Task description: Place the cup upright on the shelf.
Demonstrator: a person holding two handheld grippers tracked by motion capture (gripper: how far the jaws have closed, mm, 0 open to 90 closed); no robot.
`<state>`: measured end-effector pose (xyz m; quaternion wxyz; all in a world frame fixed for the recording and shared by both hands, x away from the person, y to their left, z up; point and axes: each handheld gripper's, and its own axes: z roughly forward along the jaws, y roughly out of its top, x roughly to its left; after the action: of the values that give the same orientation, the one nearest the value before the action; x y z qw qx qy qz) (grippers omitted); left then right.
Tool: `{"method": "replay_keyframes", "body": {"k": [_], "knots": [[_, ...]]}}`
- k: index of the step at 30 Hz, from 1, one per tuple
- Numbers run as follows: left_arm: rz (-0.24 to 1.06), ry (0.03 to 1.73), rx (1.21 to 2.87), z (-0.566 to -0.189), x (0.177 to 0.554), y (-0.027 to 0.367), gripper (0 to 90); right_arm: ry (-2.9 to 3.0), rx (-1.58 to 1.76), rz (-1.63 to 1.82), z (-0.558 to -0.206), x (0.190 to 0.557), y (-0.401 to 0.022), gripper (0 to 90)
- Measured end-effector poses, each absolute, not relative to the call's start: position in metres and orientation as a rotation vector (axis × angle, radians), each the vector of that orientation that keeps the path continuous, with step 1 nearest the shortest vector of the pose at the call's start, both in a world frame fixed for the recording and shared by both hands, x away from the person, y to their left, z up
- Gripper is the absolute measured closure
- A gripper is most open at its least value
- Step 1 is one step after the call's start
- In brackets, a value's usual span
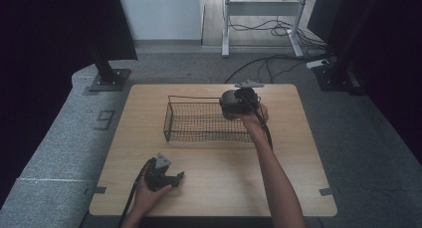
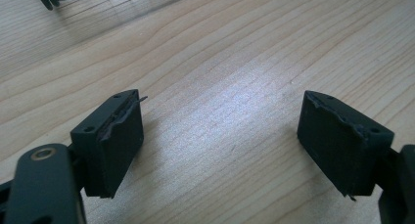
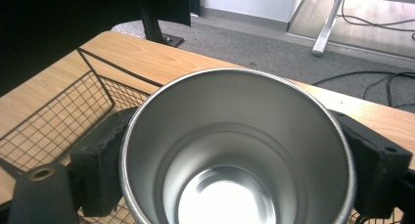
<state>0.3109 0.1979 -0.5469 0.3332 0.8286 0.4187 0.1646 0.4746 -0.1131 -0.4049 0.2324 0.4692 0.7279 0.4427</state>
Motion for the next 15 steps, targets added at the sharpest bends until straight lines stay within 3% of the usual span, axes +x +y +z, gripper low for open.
{"method": "replay_keyframes", "body": {"k": [15], "knots": [[0.428,1.093,2.165,-0.547,0.311,0.198,17.2,2.003,1.354,1.180,-0.428,0.491,-0.115,13.1]]}}
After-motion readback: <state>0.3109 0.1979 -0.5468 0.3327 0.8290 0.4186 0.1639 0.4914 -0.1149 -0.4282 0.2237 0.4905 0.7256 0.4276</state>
